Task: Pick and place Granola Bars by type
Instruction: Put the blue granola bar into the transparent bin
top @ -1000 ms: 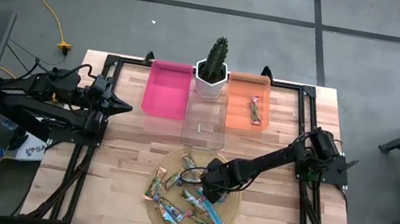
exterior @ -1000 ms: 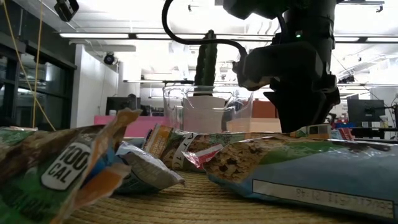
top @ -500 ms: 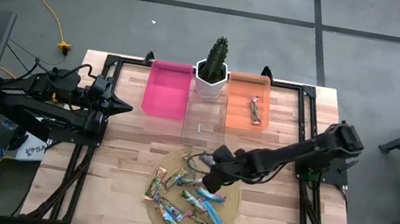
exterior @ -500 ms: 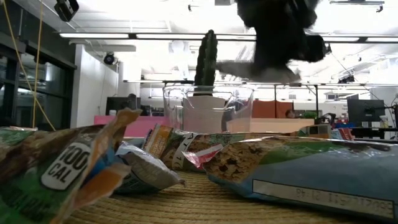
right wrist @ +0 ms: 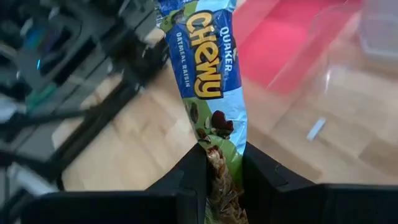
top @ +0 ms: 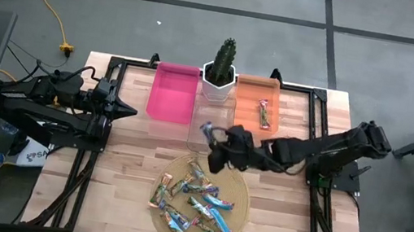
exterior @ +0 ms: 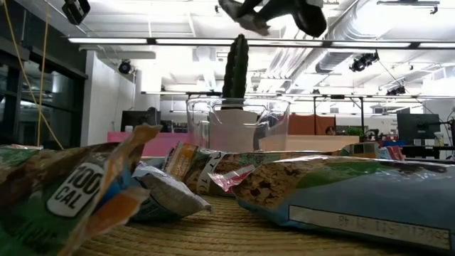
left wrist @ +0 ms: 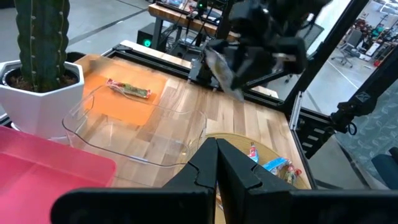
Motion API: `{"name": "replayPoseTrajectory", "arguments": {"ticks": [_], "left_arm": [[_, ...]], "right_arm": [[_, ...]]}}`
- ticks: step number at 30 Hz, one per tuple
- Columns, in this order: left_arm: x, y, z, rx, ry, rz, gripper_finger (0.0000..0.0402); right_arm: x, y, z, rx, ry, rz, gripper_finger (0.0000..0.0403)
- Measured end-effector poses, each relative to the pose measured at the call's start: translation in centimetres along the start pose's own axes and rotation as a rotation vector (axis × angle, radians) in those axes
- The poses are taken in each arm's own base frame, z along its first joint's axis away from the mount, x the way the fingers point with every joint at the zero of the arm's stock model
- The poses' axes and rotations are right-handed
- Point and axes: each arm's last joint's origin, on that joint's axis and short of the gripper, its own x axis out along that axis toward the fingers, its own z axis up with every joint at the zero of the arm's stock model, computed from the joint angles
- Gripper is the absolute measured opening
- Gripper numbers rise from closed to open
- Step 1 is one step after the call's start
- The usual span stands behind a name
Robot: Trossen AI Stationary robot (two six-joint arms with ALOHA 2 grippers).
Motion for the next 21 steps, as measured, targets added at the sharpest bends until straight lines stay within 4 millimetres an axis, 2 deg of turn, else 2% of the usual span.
{"name": "replayPoseTrajectory", "arguments": {"ticks": [12, 16, 21], "left_arm": [[0.0, 0.0, 0.0, -0.003, 0.000, 0.000, 0.0001], [0.0, 0.0, 0.0, -0.004, -0.001, 0.000, 0.0001], [0.0, 0.0, 0.0, -0.004, 0.000, -0.001, 0.0001]], "right_arm": [[2.7, -4.7, 4.6, 0.155, -0.095, -0.216, 0.0062], [3.1, -5.9, 5.4, 0.216, -0.076, -0.248, 0.0062], [4.6, -6.7, 5.3, 0.271, -0.020, -0.254, 0.0062]]}}
